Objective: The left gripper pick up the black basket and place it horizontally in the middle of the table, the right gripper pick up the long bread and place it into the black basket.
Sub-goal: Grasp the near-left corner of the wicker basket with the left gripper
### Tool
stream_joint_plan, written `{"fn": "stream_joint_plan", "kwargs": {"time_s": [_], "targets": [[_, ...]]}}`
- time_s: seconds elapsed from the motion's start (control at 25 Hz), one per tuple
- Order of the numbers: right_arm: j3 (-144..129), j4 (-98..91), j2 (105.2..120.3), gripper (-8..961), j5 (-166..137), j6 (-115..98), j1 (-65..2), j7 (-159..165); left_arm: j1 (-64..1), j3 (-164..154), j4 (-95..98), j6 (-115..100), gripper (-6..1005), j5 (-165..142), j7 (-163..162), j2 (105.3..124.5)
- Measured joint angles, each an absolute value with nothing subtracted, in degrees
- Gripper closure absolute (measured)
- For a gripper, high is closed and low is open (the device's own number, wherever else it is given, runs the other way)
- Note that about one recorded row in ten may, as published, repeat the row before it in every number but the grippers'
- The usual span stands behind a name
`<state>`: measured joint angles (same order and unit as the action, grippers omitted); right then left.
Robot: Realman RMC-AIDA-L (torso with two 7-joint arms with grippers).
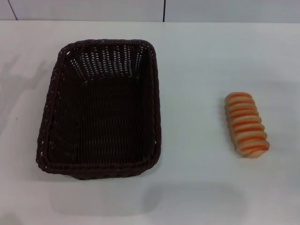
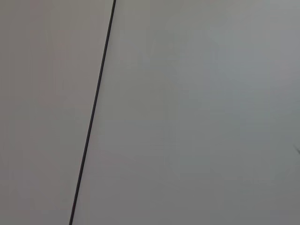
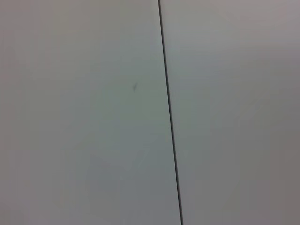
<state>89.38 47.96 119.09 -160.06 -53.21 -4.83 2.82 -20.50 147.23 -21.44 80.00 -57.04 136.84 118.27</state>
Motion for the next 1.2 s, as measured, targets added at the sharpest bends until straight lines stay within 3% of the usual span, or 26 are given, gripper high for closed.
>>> {"fn": "stream_joint_plan", "kwargs": {"time_s": [1.2], "targets": [[89.6, 48.2, 118.98, 176, -160.3, -53.2, -4.9, 2.8, -20.7, 147.4, -21.4, 80.0, 161, -57.0, 136.3, 118.37]]}}
